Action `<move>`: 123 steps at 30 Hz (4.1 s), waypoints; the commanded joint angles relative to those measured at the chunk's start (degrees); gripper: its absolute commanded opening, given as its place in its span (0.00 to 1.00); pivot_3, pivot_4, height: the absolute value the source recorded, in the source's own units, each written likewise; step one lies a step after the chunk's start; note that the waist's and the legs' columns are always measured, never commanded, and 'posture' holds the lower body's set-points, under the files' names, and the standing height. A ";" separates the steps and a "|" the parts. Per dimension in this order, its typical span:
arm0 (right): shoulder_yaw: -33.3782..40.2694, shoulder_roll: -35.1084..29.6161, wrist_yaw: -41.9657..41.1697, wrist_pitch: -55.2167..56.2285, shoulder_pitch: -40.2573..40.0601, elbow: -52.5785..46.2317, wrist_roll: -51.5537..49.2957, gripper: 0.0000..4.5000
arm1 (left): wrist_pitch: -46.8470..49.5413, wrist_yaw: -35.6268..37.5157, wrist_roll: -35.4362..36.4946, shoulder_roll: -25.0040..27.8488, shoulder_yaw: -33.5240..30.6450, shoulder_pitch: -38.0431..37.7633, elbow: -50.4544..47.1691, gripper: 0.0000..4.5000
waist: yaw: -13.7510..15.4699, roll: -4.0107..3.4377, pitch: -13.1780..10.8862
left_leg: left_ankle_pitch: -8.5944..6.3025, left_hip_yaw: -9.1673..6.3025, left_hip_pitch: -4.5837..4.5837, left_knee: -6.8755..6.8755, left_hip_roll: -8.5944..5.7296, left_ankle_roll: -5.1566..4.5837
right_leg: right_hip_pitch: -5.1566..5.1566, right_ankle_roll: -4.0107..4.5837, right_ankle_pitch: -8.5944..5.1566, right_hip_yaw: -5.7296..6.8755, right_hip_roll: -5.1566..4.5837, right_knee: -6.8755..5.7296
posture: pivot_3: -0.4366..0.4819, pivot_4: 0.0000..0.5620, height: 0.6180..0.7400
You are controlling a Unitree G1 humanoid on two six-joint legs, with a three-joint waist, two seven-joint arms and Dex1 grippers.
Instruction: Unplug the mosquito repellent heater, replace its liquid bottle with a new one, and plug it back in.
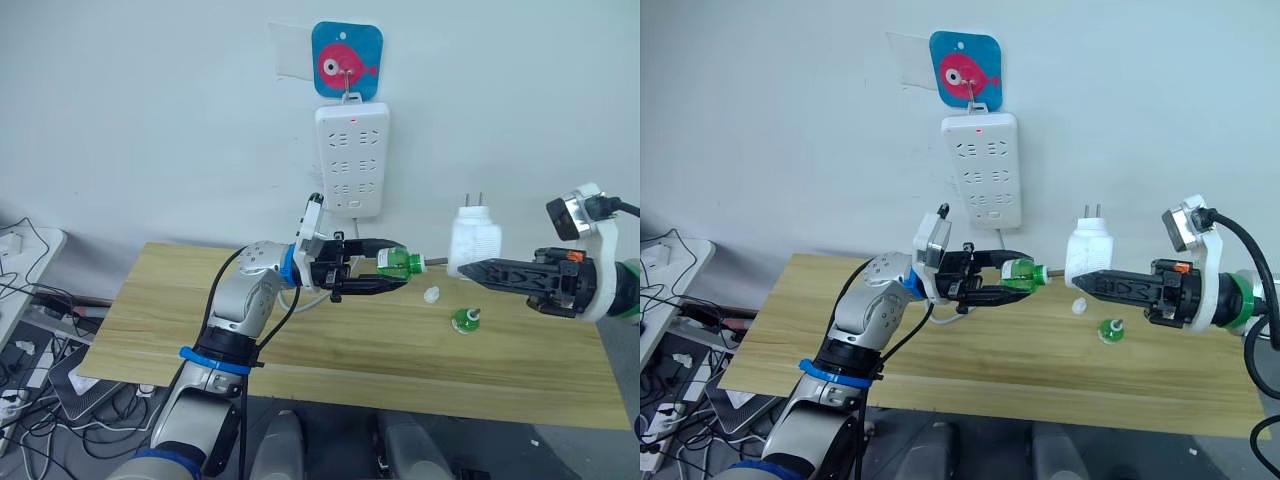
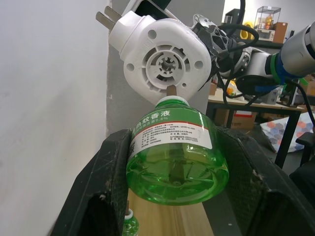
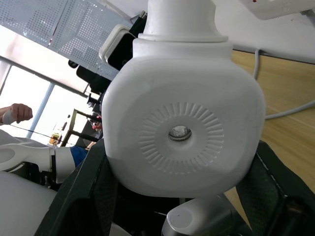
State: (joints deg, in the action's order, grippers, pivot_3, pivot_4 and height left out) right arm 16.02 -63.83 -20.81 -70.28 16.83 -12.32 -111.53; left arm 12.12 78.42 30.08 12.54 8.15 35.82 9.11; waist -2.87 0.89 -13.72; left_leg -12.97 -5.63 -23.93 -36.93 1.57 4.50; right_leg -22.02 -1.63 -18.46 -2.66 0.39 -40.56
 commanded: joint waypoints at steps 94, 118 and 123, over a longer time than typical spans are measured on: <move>-9.52 -4.87 0.43 1.25 4.31 -4.54 -1.47 0.64 | -8.98 3.85 -3.41 -6.43 3.26 2.70 2.79 0.50 | -0.08 -0.02 0.01 | 0.00 0.02 0.00 -0.03 0.01 0.00 | -0.01 0.01 0.01 -0.01 0.01 -0.04 | 0.41 0.32 1.00; -11.04 -5.10 1.45 1.28 4.55 -6.62 -1.47 0.64 | -9.26 5.61 -3.40 -6.82 3.23 1.67 1.18 0.50 | -0.05 -0.03 0.02 | 0.00 0.01 0.01 -0.04 0.02 0.00 | -0.01 0.01 0.00 -0.01 0.01 -0.05 | 0.42 0.31 1.00; -12.05 -4.43 2.61 2.11 5.25 -6.13 -1.47 0.64 | -10.01 4.66 -3.62 -7.48 2.94 1.72 1.49 0.50 | -0.05 -0.02 0.02 | 0.00 0.01 0.01 -0.04 0.02 0.00 | -0.01 0.01 0.01 -0.01 0.01 -0.05 | 0.42 0.31 1.00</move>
State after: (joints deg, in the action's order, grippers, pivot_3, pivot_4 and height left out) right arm 5.46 -69.01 -17.60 -68.37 21.04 -15.90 -111.45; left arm 3.28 83.17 25.58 7.82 8.55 36.34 13.85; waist -2.92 0.86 -13.70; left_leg -12.97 -5.62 -23.93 -36.96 1.59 4.50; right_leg -22.03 -1.62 -18.45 -2.67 0.40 -40.61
